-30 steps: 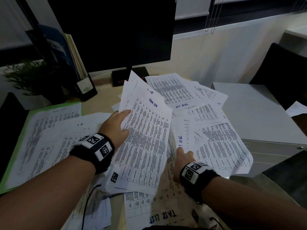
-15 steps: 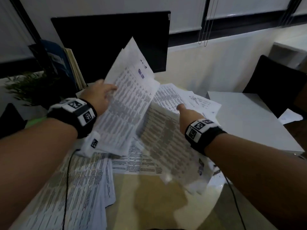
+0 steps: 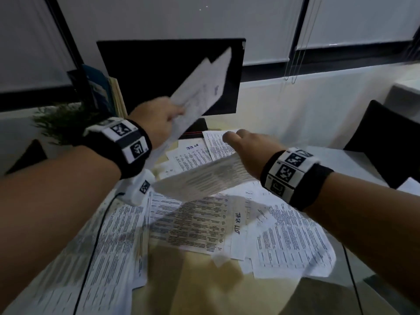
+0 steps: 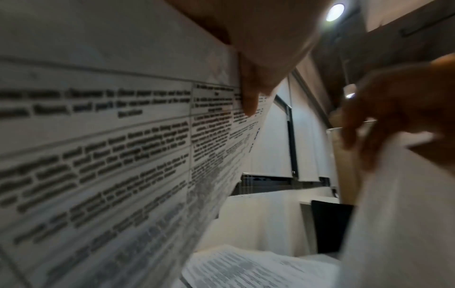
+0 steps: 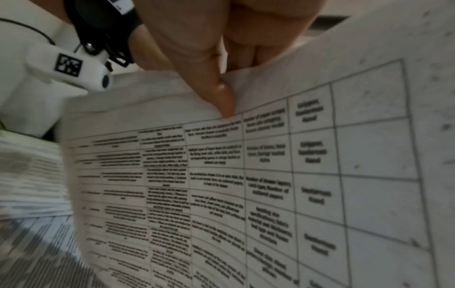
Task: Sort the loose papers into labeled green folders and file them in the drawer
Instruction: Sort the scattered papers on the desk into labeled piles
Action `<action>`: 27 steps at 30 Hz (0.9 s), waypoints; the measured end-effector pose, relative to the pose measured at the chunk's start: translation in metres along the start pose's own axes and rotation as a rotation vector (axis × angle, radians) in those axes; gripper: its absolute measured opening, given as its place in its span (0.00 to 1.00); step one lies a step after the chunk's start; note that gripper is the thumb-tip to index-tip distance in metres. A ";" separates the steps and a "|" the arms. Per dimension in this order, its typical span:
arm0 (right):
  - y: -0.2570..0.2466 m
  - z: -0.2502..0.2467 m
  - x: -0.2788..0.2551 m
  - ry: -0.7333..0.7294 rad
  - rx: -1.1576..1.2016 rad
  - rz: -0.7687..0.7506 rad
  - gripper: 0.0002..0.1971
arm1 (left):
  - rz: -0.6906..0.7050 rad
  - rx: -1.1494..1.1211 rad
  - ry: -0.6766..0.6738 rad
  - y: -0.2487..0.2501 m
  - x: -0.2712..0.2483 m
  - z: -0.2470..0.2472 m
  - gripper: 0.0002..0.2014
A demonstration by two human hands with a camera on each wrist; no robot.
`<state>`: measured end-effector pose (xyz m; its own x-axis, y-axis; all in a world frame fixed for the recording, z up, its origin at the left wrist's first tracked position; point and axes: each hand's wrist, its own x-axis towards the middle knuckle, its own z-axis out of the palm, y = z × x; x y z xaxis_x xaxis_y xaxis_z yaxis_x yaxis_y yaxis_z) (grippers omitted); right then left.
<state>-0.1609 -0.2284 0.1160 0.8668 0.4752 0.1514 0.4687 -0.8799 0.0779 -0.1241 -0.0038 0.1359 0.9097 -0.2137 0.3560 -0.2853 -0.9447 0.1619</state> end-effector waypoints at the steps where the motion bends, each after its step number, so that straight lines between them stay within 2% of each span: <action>1: -0.003 0.000 0.000 0.021 0.023 -0.015 0.23 | 0.037 -0.011 -0.028 0.012 -0.006 0.004 0.22; 3: -0.008 -0.004 0.002 0.064 0.081 -0.038 0.23 | 0.086 -0.035 -0.126 0.032 -0.016 0.013 0.34; 5: -0.009 -0.010 0.004 0.093 0.147 -0.059 0.23 | 0.046 -0.058 -0.236 0.048 -0.025 0.022 0.42; 6: -0.008 -0.011 0.006 0.102 0.161 -0.065 0.23 | 0.003 -0.046 -0.283 0.054 -0.028 0.028 0.39; 7: -0.007 -0.013 0.008 0.121 0.173 -0.068 0.23 | -0.019 0.022 -0.310 0.060 -0.029 0.034 0.31; 9: -0.004 -0.010 0.013 0.188 0.184 -0.101 0.21 | -0.017 0.164 -0.290 0.071 -0.031 0.044 0.17; 11: 0.003 -0.004 0.014 0.330 0.161 -0.164 0.20 | -0.081 0.095 -0.231 0.072 -0.033 0.049 0.15; 12: 0.010 0.000 0.013 0.477 0.129 -0.161 0.20 | -0.132 -0.006 -0.205 0.068 -0.034 0.050 0.14; 14: 0.031 0.011 0.010 0.710 0.129 0.020 0.30 | -0.229 -0.228 -0.120 0.057 -0.038 0.050 0.14; 15: 0.040 0.016 0.005 0.730 0.202 0.187 0.36 | -0.278 -0.328 -0.068 0.051 -0.041 0.051 0.13; 16: 0.048 0.021 0.000 0.701 0.323 0.376 0.42 | -0.332 -0.413 -0.026 0.047 -0.043 0.053 0.12; 17: 0.053 0.028 -0.004 0.595 0.461 0.547 0.47 | -0.395 -0.503 0.005 0.043 -0.045 0.055 0.10; 18: 0.053 0.036 -0.007 0.454 0.578 0.656 0.53 | -0.464 -0.618 0.008 0.042 -0.048 0.058 0.07; 19: 0.053 0.048 -0.008 0.324 0.679 0.703 0.57 | -0.516 -0.724 -0.006 0.041 -0.051 0.062 0.02; 21: 0.053 0.072 -0.004 0.151 0.901 0.756 0.61 | -0.556 -0.863 -0.036 0.035 -0.055 0.075 0.06; 24: 0.063 0.108 0.002 -0.012 1.293 0.929 0.62 | -0.539 -0.809 -0.059 0.025 -0.056 0.093 0.09; 25: 0.066 0.119 0.002 -0.088 1.415 0.978 0.61 | -0.539 -0.795 -0.066 0.021 -0.056 0.099 0.10; 27: 0.070 0.143 0.004 -0.221 1.561 0.983 0.57 | -0.587 -0.843 -0.078 0.013 -0.060 0.111 0.21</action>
<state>-0.1005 -0.2874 -0.0184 0.8338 -0.0358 -0.5510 -0.5521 -0.0665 -0.8311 -0.1490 -0.0306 0.0144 0.9826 0.1807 -0.0434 0.1186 -0.4303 0.8949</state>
